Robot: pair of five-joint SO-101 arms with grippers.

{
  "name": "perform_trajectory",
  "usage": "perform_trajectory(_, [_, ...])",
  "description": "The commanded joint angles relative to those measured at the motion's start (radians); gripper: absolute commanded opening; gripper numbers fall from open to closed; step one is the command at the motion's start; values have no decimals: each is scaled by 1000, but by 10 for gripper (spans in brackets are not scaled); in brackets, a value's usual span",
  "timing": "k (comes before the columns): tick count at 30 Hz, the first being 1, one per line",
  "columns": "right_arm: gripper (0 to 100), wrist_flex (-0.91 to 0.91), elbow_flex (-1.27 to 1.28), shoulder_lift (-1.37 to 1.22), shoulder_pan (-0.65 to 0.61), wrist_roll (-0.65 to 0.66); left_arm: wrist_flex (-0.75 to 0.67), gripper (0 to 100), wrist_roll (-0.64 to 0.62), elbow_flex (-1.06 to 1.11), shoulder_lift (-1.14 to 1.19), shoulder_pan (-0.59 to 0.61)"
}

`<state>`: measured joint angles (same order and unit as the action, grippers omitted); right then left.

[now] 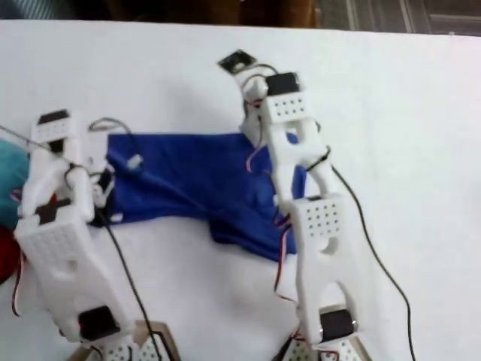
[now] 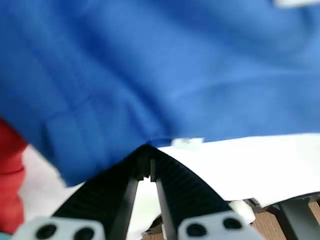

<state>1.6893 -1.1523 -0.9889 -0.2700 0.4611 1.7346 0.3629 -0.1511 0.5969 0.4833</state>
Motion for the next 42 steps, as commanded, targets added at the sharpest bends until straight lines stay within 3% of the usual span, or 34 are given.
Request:
perform_trajectory(1, [19, -28, -6, 10, 18, -9, 20, 24, 34, -1, -6, 60])
perform_trajectory(9, [19, -21, -8, 19, 64, -5, 52, 24, 37, -4, -20, 74])
perform_trajectory(13, [19, 70, -66, 39, 87, -3, 52, 24, 32, 5, -189, 54])
perform_trajectory(18, [19, 79, -92, 45, 88, -2, 43, 24, -69, -1, -390, -86])
perform_trajectory(23, [19, 16, -98, -42, 87, -2, 34, 24, -140, -2, -284, -192])
perform_trajectory(32, [19, -56, -100, -157, 122, 0, 3, 25, -133, -5, -46, -77])
perform_trajectory(42, [19, -101, -100, -157, 173, 80, -15, 25, -18, 5, 20, 38])
